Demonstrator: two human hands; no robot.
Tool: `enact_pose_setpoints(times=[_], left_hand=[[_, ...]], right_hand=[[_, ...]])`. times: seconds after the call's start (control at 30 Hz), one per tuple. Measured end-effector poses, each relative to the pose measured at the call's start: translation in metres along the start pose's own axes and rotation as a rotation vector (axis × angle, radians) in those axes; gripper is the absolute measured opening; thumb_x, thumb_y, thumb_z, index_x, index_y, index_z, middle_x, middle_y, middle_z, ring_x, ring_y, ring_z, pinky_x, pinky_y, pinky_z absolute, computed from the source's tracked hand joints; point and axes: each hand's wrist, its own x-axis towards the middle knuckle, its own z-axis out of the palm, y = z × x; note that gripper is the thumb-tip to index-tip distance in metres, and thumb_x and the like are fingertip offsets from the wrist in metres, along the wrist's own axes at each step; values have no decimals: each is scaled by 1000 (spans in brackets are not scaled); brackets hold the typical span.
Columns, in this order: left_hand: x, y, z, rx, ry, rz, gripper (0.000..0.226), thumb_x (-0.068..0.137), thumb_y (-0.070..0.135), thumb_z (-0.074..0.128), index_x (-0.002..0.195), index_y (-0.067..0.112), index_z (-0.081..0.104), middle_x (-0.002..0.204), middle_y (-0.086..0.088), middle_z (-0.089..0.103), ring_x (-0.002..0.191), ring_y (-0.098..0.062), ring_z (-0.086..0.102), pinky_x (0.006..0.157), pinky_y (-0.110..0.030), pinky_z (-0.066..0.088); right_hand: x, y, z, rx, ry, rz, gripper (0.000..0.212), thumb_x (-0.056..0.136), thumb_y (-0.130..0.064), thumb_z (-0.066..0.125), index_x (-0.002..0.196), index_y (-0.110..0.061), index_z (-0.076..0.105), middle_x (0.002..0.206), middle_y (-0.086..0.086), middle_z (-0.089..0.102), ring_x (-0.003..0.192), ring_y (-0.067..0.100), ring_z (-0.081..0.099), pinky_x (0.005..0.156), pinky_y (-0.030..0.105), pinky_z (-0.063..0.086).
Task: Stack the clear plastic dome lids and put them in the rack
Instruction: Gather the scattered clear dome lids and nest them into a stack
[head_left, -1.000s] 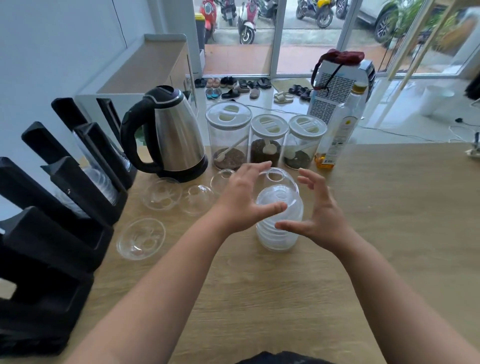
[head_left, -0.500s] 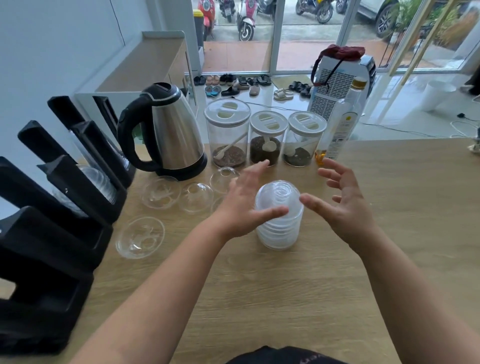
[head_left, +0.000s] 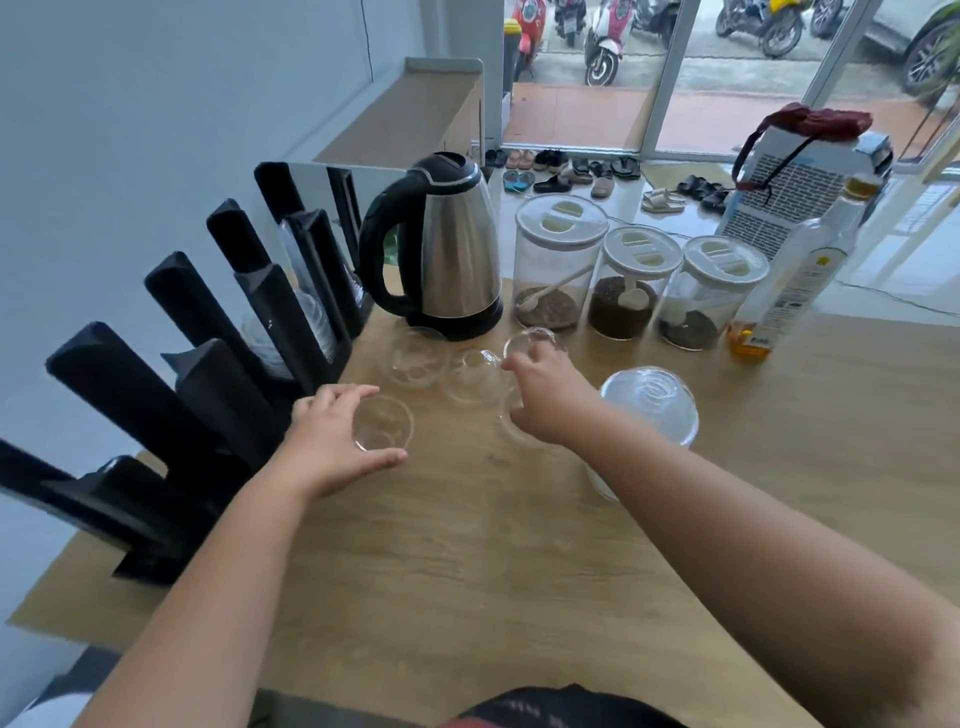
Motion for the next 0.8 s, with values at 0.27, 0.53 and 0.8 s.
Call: enact_pose_setpoints(times=[0.27, 0.53, 0.8], left_hand=[[-11, -26, 24, -138, -12, -12, 82, 65, 55, 83, 137, 45, 45, 154, 7, 25, 143, -20, 26, 115, -39, 29], [-17, -23, 38, -559, -19, -91, 63, 66, 94, 39, 78, 41, 70, 121, 14, 67, 118, -15, 58, 107, -49, 40], [-20, -11, 47, -1177, -50, -429, 29, 104, 34, 42, 112, 9, 56, 87, -11, 70, 77, -21, 64, 66, -29, 50]], right_hand=[[15, 5, 40, -140, -165, 185, 62, 85, -14, 54, 143, -18, 32, 133, 21, 38, 121, 42, 42, 107, 47, 34], [-3, 6, 36, 75, -206, 143, 72, 72, -31, 76, 136, -33, 41, 131, 8, 32, 111, 33, 49, 91, 40, 52], [-31, -4, 35, 147, -197, 59, 71, 75, -40, 73, 137, -41, 38, 125, 3, 36, 117, 25, 38, 89, 33, 45]])
